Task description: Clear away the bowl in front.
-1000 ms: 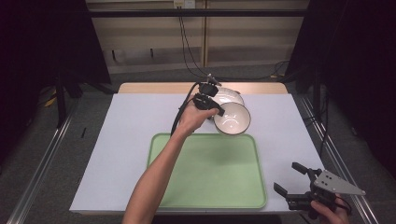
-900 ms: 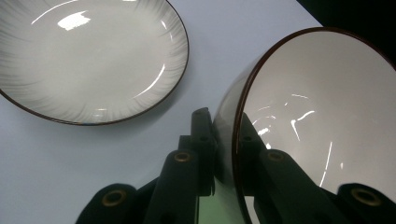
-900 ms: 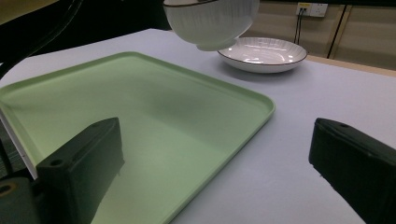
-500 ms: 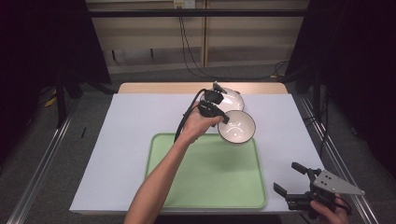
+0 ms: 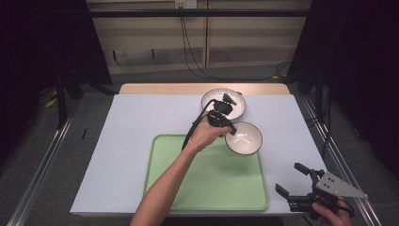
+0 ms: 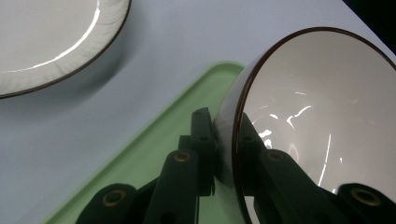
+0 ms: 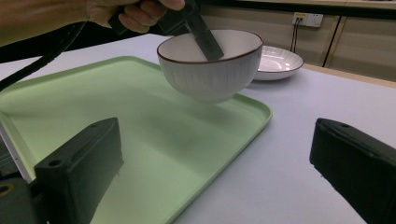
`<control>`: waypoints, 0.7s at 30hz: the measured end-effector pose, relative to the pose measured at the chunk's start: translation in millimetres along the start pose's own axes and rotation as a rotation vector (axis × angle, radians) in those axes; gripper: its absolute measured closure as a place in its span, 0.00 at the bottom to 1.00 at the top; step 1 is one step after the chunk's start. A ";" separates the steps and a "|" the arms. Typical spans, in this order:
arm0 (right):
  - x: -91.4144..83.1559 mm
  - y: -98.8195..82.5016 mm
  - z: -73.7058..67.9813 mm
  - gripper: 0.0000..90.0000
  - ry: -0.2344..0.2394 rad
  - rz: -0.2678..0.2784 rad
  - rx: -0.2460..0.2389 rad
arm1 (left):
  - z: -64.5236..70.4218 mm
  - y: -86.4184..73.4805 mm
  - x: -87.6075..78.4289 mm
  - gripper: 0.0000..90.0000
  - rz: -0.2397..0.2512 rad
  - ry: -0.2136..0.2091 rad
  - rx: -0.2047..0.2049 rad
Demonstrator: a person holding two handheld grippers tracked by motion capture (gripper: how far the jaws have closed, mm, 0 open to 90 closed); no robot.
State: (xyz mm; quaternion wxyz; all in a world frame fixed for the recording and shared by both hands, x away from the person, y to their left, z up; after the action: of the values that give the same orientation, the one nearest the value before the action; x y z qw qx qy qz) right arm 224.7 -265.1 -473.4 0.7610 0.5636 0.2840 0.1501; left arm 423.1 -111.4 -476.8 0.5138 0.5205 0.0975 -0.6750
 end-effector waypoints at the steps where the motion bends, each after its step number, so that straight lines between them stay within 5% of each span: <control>1: -0.2 0.3 -0.1 0.02 -0.001 0.002 0.000 | 0.2 -0.6 2.4 0.92 -0.003 0.003 -0.002; 12: 0.5 0.9 -0.2 0.02 -0.008 0.007 0.009 | -7.6 -4.1 22.8 0.92 -0.042 0.054 -0.017; 21: 0.9 -0.1 -1.0 0.02 0.003 0.003 -0.001 | -8.7 -2.3 34.5 0.92 -0.070 0.048 -0.027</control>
State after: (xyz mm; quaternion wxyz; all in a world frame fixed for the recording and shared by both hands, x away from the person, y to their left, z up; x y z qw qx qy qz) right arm 224.8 -263.9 -473.9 0.7606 0.5635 0.2842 0.1521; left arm 428.9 -125.0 -509.3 0.4944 0.5256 0.1371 -0.6786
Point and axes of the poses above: each handheld gripper's, and its own axes: x roughly forward along the jaws, y roughly out of its top, z roughly to its right, the point moved 9 cm from there along x, roughly forward along the jaws, and after that the axes turned 13 degrees about -x, right-handed, at the moved point
